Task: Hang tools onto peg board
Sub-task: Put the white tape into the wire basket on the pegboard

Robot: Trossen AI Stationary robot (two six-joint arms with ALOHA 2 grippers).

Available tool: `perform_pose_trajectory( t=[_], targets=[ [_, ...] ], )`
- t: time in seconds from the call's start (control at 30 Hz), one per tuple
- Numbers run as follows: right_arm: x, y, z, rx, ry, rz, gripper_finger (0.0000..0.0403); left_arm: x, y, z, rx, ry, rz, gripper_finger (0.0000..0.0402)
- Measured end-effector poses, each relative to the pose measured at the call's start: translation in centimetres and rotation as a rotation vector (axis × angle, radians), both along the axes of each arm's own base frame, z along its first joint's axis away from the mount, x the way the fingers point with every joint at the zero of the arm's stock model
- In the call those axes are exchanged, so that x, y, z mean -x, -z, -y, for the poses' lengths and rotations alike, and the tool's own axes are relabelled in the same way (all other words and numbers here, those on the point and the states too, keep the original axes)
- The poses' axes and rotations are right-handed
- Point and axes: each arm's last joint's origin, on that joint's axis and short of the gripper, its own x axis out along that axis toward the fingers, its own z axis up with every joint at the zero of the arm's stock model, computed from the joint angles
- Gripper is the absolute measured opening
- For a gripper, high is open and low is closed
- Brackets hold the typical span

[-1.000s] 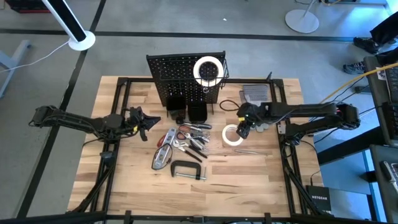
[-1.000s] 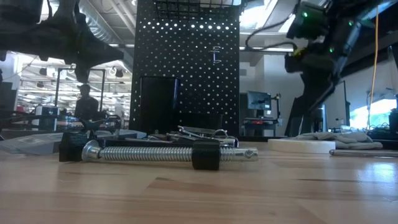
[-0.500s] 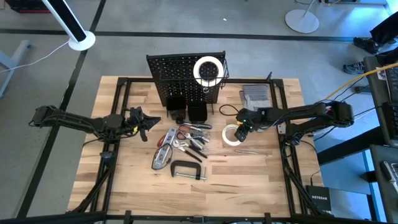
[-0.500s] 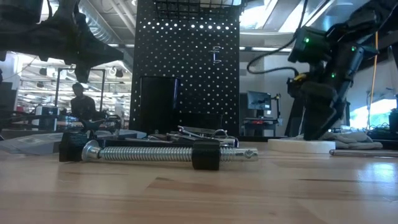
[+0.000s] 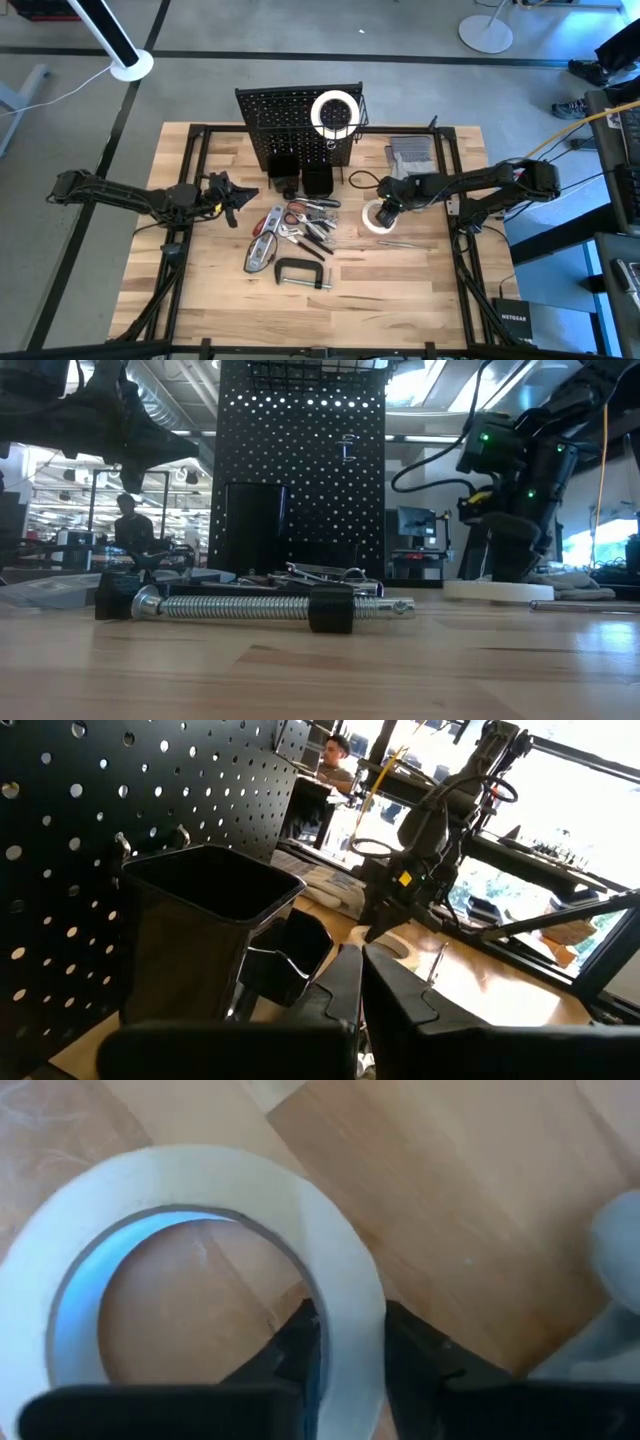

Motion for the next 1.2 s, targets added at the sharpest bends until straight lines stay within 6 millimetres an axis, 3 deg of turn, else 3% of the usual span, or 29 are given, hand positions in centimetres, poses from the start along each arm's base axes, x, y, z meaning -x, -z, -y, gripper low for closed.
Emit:
perform_pose_trajectory(
  t=[0.1,0.27,0.5,0.8,1.0,1.2],
  targets=[
    [-0.2,-1.7,-0.1,0.069,-0.019,-0.012,0.0078,0.0,0.0,0.0,-0.006,0.000,-0.002,0.0001],
    [-0.6,-6.6,-1.0,0.179,-0.056,-0.023,0.0078,0.0,0.0,0.0,-0.019,0.000,-0.006,0.0001],
    [-1.4,-16.1,-3.4,0.393,-0.125,0.084,0.0078,0.0,0.0,0.0,-0.025,0.000,-0.009,0.0001],
    [-1.4,-28.4,-5.5,0.670,-0.198,0.445,0.0078,0.0,0.0,0.0,-0.022,0.000,-0.007,0.0001],
    [-1.8,-33.2,-5.6,0.814,-0.227,0.643,0.0078,0.0,0.0,0.0,-0.021,-0.001,-0.007,0.0001],
    [-4.5,-36.3,-4.0,1.026,-0.177,0.706,0.0078,0.0,0.0,0.0,-0.009,-0.001,0.001,0.0001]
  ],
)
